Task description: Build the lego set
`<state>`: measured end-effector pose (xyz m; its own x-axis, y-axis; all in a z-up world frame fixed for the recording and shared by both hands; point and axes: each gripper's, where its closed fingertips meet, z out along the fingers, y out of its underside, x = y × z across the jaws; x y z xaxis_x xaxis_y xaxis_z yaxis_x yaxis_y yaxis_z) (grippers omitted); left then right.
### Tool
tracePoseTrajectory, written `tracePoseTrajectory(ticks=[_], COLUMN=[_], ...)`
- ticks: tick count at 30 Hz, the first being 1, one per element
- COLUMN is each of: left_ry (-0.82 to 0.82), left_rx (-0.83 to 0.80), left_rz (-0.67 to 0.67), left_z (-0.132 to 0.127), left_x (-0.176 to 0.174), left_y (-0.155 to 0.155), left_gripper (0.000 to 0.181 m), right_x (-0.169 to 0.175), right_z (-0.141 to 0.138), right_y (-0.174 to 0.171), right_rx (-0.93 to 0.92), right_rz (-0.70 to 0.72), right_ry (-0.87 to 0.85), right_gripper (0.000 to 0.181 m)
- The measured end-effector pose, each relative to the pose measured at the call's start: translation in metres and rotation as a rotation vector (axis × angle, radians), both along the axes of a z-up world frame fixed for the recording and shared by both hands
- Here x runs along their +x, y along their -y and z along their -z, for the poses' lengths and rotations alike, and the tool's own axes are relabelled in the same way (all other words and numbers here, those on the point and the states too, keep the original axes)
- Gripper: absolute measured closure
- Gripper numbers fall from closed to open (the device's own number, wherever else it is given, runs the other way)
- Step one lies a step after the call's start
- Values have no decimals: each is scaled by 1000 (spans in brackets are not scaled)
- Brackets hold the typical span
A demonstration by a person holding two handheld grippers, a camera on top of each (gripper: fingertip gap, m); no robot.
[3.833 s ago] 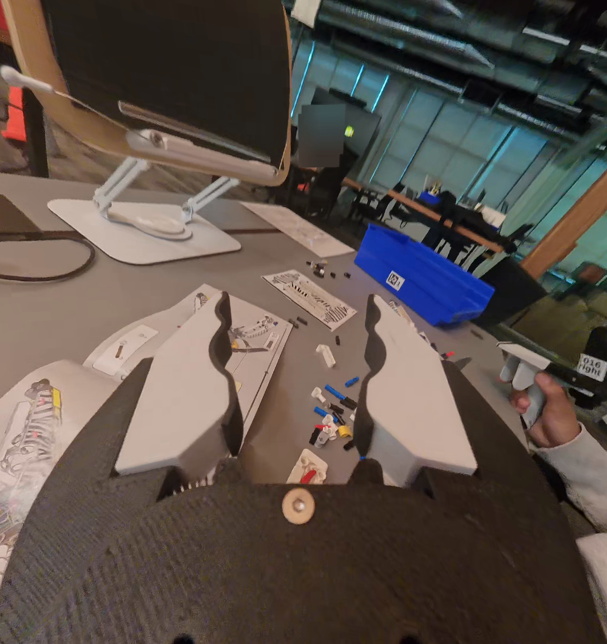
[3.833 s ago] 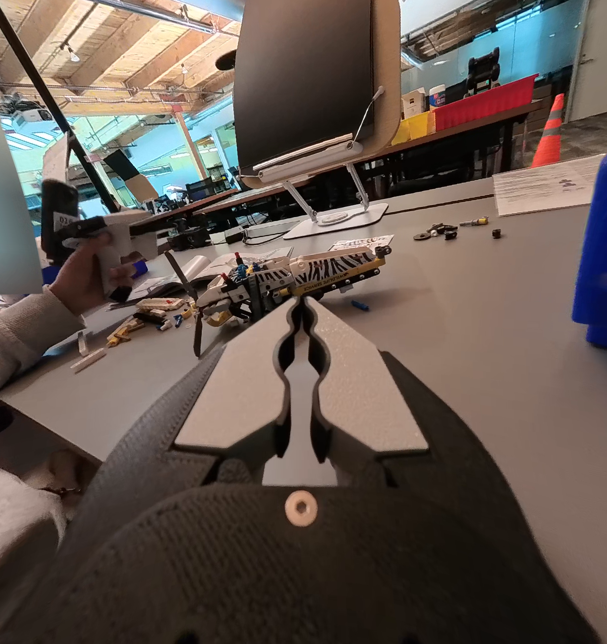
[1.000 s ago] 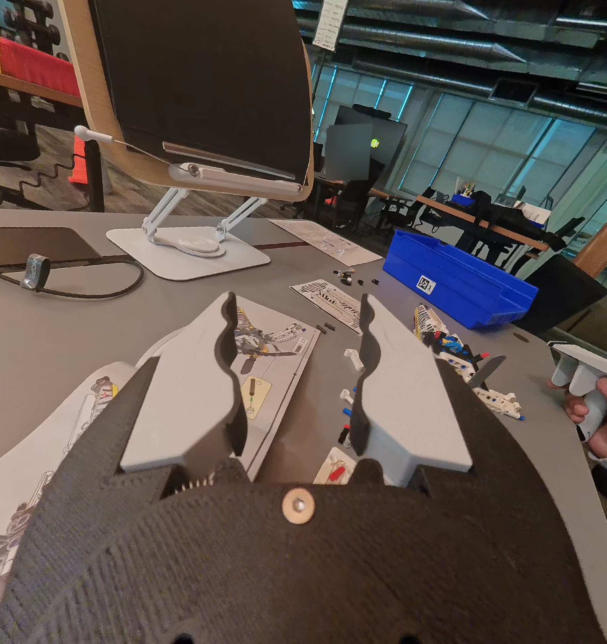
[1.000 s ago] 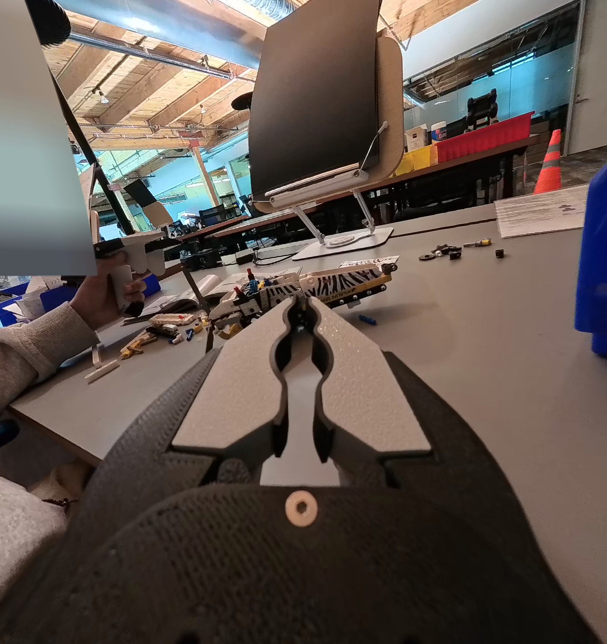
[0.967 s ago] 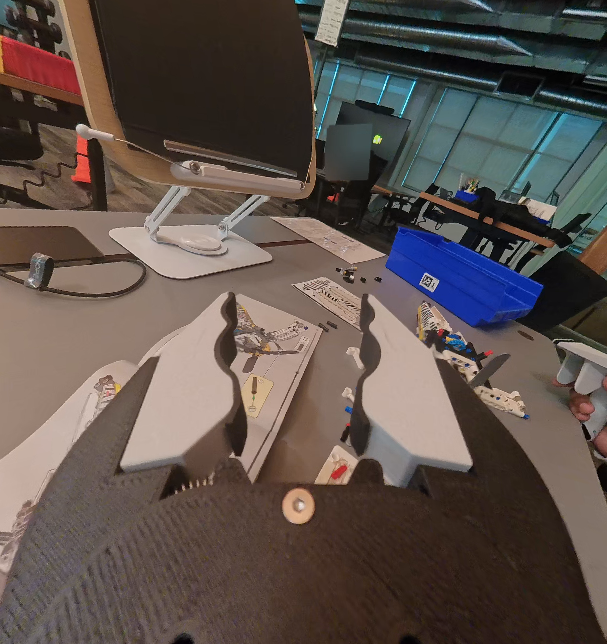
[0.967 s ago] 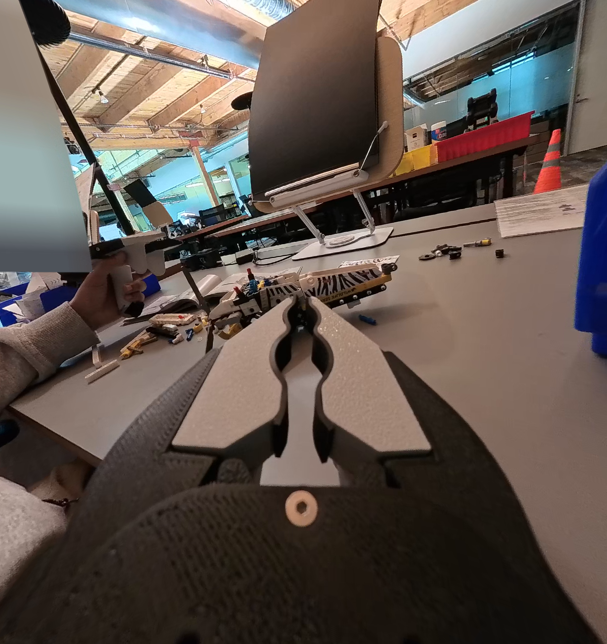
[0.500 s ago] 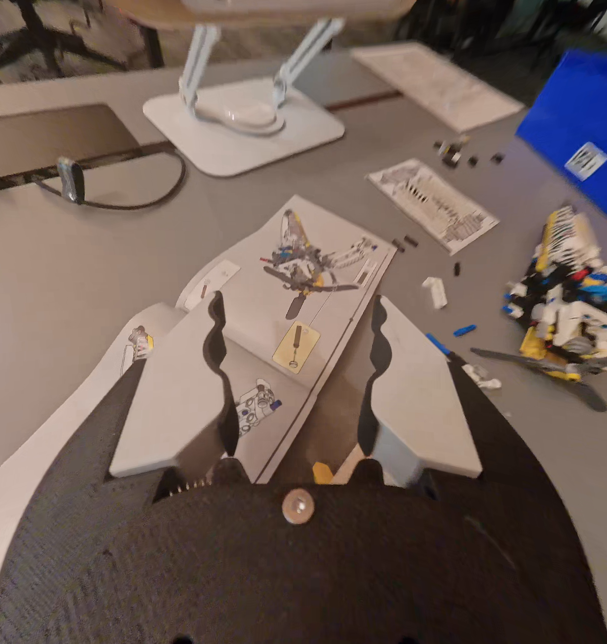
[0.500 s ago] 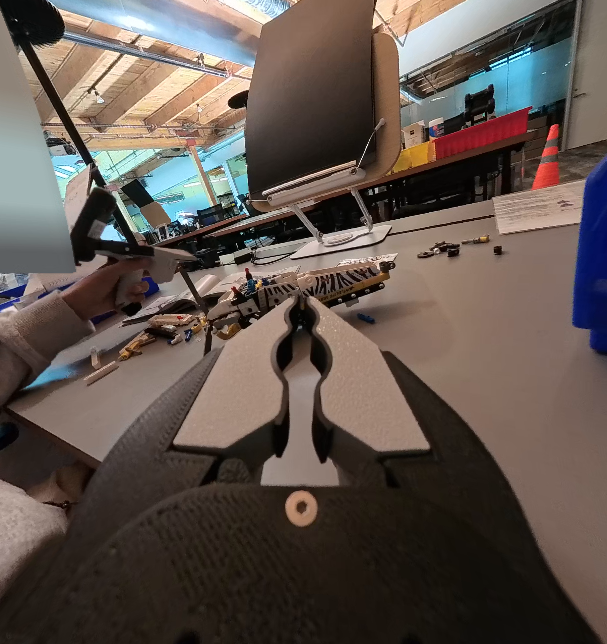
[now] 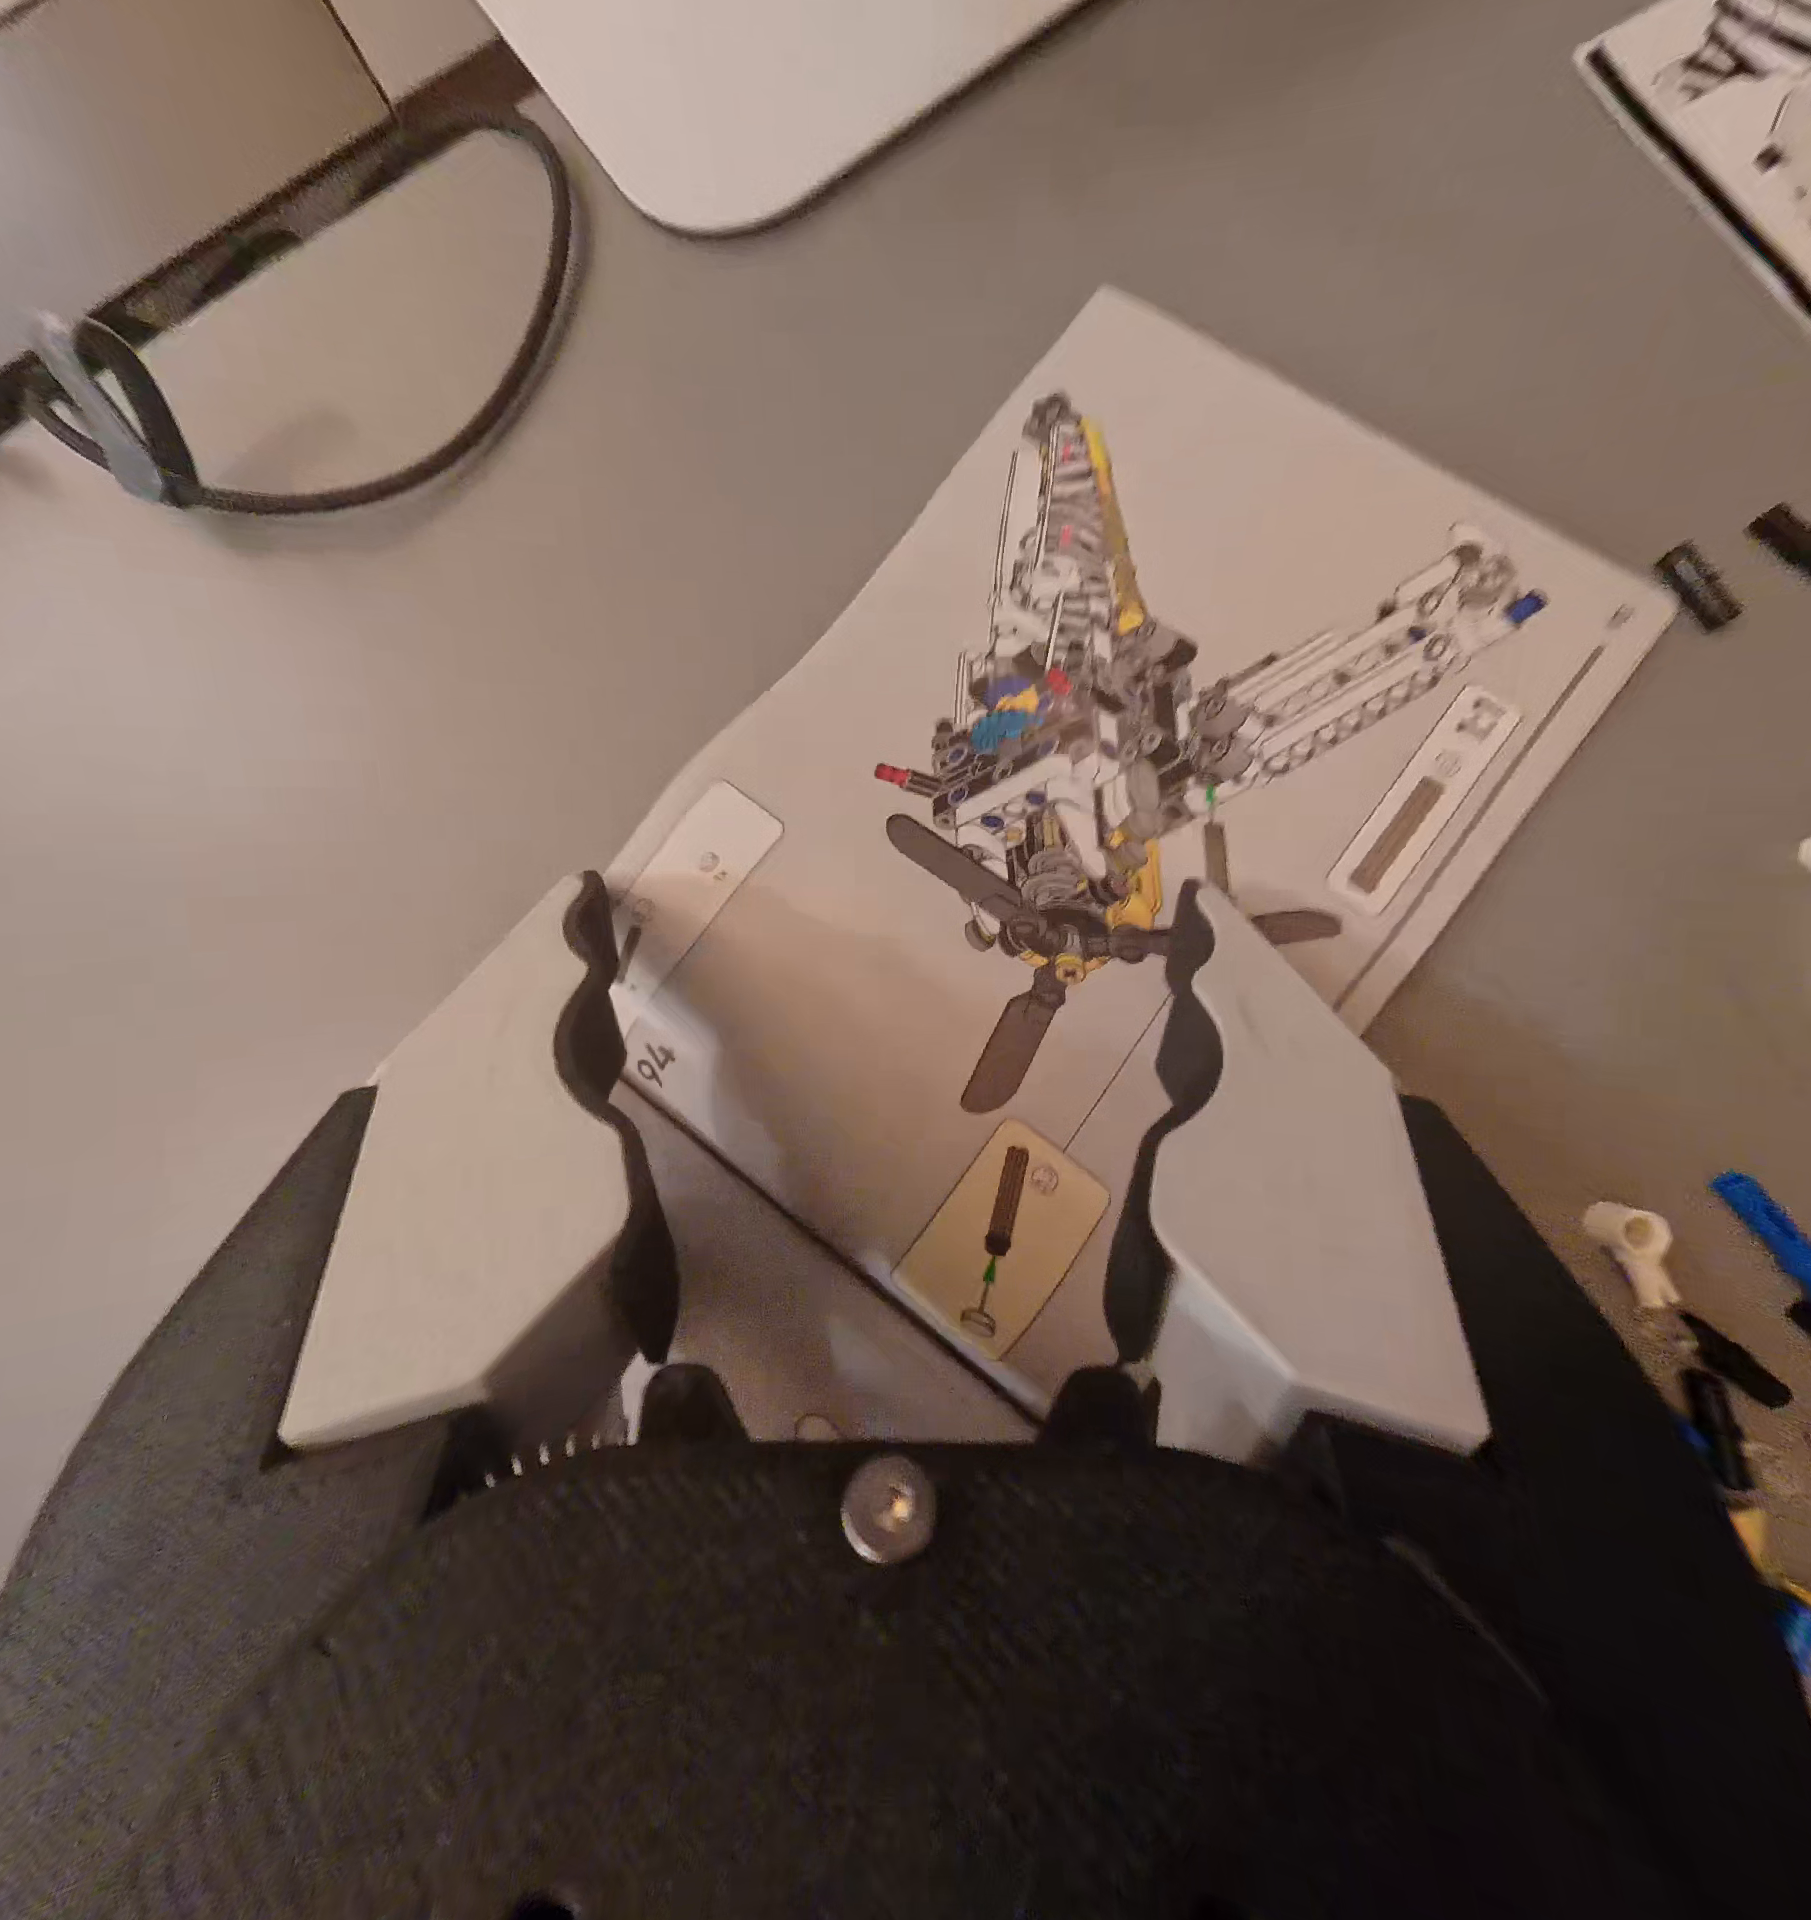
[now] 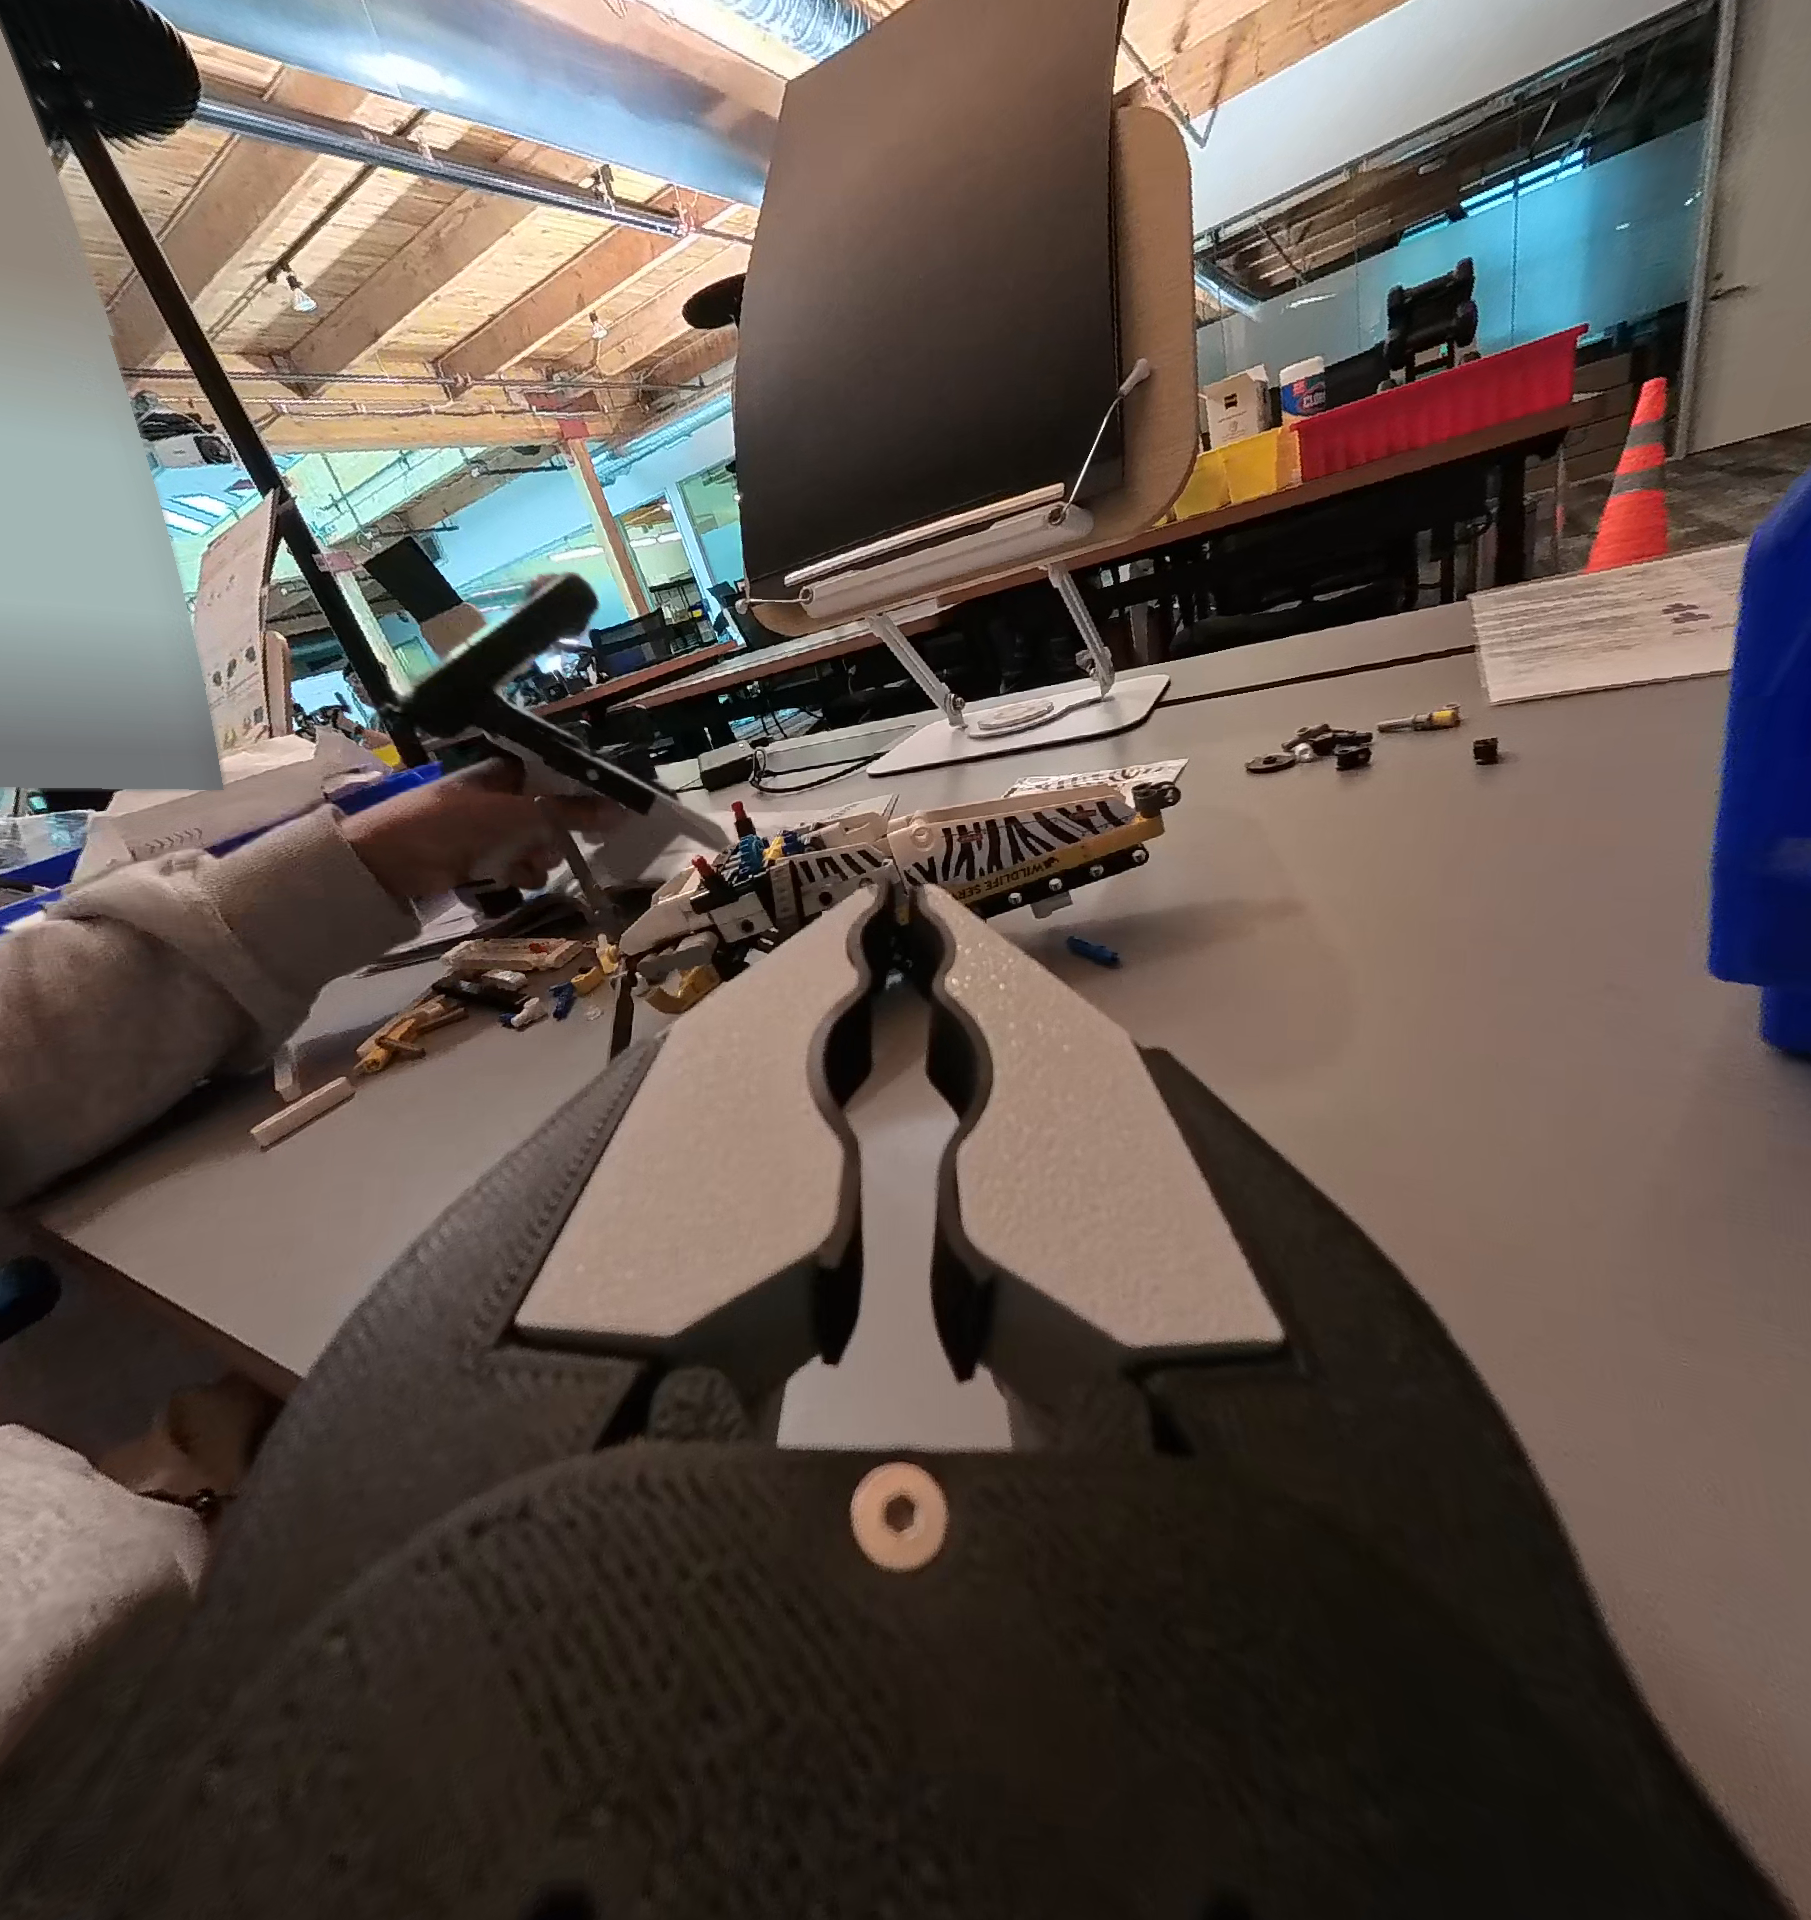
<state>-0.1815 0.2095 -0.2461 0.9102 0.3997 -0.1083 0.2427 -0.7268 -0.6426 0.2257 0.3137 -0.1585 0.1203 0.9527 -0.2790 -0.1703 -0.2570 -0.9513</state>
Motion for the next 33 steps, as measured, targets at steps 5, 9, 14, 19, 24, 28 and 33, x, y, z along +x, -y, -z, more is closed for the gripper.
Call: tracePoseTrajectory(ticks=[5, 9, 14, 19, 24, 28, 33], left_ry=[-11, -15, -8, 73, 80, 81, 49], left_rx=[6, 6, 64, 134, 202, 164, 91], left_rz=[11, 24, 41, 30, 21, 22, 37], left_z=[0, -2, -11, -18, -28, -19, -7], left_x=[1, 1, 2, 0, -2, 0, 3], left_y=[4, 6, 6, 9, 9, 10, 11], left_gripper=[86, 108, 181, 181, 152, 108, 93], right_x=[1, 1, 0, 0, 0, 0, 0], right_z=[-1, 0, 0, 0, 0, 0, 0], right_y=[0, 0, 0, 0, 0, 0, 0], right_rx=[3, 5, 6, 6, 7, 9, 11], right_rz=[1, 2, 3, 2, 3, 5, 5], right_ry=[-7, -4, 2, 5, 5, 5, 6], right_gripper=[181, 181, 181, 181, 181, 181, 181])
